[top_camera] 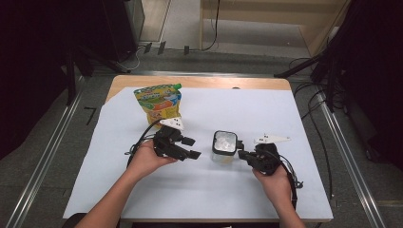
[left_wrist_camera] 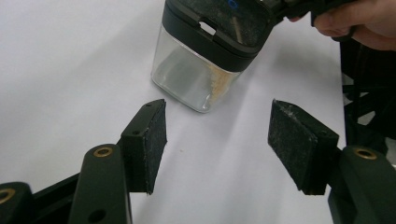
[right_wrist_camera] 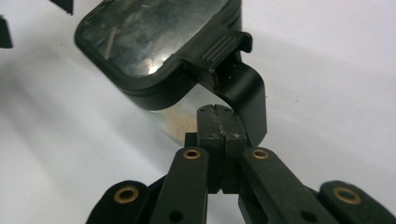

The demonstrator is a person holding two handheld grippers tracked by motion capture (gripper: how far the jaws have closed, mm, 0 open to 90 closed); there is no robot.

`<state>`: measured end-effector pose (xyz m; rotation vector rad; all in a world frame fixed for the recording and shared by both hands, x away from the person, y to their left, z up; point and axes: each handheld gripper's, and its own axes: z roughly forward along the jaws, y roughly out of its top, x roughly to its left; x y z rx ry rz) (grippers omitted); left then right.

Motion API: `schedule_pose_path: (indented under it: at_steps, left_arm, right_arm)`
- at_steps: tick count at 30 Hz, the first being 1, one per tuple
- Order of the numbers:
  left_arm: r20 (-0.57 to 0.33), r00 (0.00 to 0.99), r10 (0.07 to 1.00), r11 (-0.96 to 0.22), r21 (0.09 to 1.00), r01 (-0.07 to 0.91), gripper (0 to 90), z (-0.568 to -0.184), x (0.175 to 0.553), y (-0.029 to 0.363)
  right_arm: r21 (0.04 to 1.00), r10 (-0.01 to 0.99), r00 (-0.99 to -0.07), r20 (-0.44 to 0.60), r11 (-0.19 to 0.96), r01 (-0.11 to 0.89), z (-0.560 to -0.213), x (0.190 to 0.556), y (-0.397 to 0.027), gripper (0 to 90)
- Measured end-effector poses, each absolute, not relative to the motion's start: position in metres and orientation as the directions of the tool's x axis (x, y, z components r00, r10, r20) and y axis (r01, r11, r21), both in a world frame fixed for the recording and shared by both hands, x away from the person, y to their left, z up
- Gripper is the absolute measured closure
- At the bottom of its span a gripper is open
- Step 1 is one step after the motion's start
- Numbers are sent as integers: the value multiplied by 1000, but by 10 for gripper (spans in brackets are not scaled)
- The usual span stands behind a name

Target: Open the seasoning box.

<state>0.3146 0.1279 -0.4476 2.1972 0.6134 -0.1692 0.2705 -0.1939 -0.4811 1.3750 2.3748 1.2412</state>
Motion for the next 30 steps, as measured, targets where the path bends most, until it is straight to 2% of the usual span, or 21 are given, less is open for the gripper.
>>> schedule_pose_path:
  at_steps: [7,13,19,25,28,30]
  left_arm:
    - [-298,884,360,-529,715,456,308,-452,318,123]
    - [-309,872,380,-501,724,475,252,-449,325,118]
    - [-285,879,383,-538,705,463,228,-450,328,106]
    - [-320,892,321,-548,705,450,226,-448,332,96]
    - [-260,915,308,-590,702,398,230,-446,332,88]
    - [-267,917,297,-594,700,397,229,-446,334,84]
  right_arm:
    - [704,783,-559,273,234,671,-481,278,-201,900]
    - [707,797,-543,264,223,671,-478,282,-208,900]
    - [715,805,-531,264,207,668,-474,283,-215,900]
    - [728,812,-526,253,198,656,-470,286,-221,900]
    - [725,804,-528,274,188,663,-471,292,-221,900]
    - [726,798,-532,283,184,663,-471,295,-218,900]
